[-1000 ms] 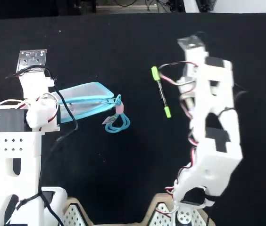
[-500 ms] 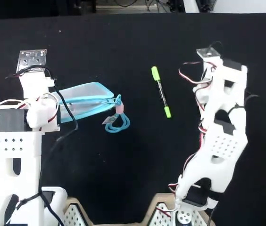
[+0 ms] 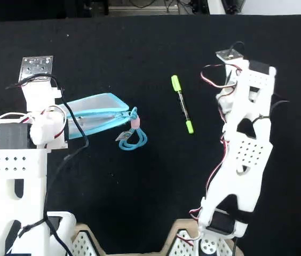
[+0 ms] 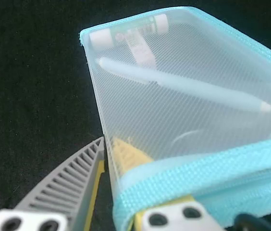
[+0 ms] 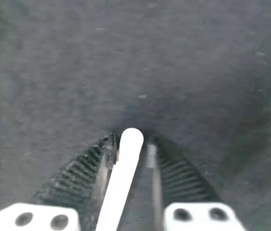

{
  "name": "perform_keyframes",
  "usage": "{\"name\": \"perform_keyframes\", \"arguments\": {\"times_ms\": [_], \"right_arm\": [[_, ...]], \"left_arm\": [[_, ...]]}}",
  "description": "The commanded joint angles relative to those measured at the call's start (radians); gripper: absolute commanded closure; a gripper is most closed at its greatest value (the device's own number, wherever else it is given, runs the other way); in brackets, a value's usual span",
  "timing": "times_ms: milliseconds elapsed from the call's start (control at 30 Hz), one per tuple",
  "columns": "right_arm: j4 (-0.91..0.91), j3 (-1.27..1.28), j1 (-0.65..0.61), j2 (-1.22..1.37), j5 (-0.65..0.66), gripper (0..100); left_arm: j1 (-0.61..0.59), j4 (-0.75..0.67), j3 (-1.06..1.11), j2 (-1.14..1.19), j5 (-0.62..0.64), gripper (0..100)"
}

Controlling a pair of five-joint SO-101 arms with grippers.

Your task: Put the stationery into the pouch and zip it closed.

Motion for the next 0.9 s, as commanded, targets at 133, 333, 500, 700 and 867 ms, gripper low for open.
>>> {"name": "perform_keyframes", "arguments": {"times_ms": [133, 333, 500, 700, 867], "right_arm": [[0.23, -0.292, -0.005, 0.019, 0.012, 98.8], [0.232, -0.32, -0.005, 0.018, 0.003, 98.8], [0.235, -0.28, -0.009, -0.019, -0.087, 98.8], [0.232, 0.045, -0.077, -0.278, -0.106, 98.8], [0.195, 0.371, -0.155, -0.588, -0.106, 98.8]], "left_arm": [[0.001, -0.005, 0.035, 0.009, 0.002, 97], [0.001, -0.003, 0.035, 0.009, 0.002, 97], [0.001, -0.005, 0.035, 0.009, 0.002, 97], [0.001, -0.005, 0.035, 0.009, 0.002, 97], [0.001, -0.005, 0.035, 0.009, 0.002, 97]]}}
